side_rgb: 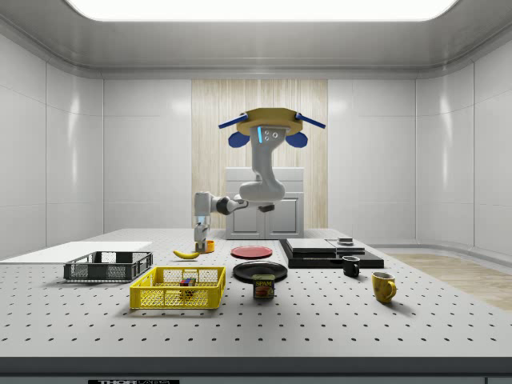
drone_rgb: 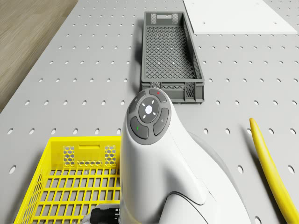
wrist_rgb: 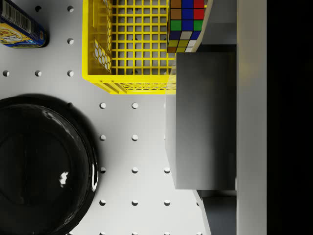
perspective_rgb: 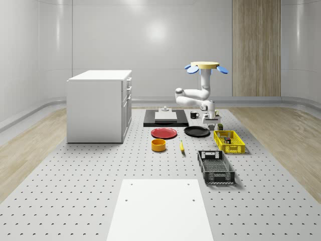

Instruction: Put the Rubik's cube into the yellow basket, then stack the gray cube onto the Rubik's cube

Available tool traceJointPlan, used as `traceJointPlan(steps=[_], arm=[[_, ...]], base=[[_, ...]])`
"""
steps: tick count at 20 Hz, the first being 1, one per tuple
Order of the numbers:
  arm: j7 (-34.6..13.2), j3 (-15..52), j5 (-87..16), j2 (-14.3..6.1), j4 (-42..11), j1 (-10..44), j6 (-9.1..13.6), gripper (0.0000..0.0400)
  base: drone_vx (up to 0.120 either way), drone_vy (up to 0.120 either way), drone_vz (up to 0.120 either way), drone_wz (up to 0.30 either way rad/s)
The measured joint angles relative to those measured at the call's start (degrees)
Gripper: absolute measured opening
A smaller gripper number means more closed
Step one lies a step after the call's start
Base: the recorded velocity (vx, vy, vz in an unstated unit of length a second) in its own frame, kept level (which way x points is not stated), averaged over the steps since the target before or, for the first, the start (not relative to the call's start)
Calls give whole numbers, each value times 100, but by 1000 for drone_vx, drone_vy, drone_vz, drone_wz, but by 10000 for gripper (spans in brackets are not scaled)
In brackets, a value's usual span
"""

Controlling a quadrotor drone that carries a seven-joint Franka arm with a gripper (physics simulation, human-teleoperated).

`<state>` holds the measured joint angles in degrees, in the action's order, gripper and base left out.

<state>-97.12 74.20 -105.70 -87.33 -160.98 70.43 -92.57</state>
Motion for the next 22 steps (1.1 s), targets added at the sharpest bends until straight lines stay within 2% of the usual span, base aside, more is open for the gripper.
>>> traceJointPlan(steps=[4,8,16,20,22], arm=[[-2,1,5,-11,0,3,-10,251],[-5,3,9,-21,1,6,-20,251],[-9,5,17,-40,2,12,-37,251],[-11,6,21,-49,2,14,-45,251],[-12,6,22,-53,3,16,-49,251]], base=[[10,120,0,0],[100,120,0,0],[0,120,-110,0],[0,120,0,0],[0,120,-80,0]])
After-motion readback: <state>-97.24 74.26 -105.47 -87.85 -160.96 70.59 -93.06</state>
